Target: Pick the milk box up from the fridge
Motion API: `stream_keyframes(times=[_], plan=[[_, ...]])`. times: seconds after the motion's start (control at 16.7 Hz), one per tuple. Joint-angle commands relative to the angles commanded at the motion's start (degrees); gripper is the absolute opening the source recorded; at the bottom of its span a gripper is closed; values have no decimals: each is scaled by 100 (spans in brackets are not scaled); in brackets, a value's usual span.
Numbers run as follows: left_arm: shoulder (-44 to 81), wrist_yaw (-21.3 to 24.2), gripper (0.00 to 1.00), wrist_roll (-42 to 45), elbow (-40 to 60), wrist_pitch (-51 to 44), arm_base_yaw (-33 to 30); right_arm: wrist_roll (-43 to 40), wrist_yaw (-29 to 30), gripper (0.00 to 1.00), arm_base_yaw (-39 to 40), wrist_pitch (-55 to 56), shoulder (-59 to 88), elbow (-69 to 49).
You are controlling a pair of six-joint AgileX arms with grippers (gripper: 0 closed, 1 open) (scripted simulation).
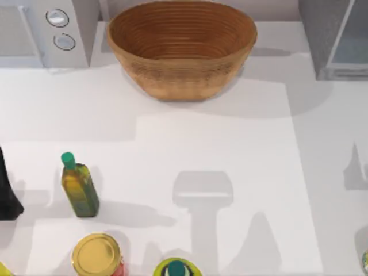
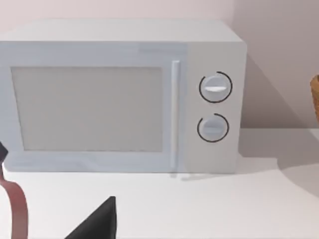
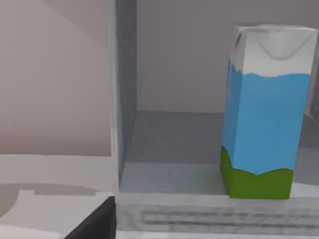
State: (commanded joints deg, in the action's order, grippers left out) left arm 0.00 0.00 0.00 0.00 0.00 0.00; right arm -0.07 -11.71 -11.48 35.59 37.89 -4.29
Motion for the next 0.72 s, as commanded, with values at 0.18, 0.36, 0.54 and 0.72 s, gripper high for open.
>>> stream_keyframes(times=[0.18,0.36,0.54,0.72], plan=[[0,0,100,0,0,0,0,32,-460,100,-489,1462,1805,-116],[0,0,100,0,0,0,0,67,-893,100,-957,2833,3478,-232],[0,0,100,0,0,0,0,93,-1273,100,-1368,4025,4820,-367],[0,0,100,0,0,0,0,106,-1567,100,-1687,5011,5794,-508]])
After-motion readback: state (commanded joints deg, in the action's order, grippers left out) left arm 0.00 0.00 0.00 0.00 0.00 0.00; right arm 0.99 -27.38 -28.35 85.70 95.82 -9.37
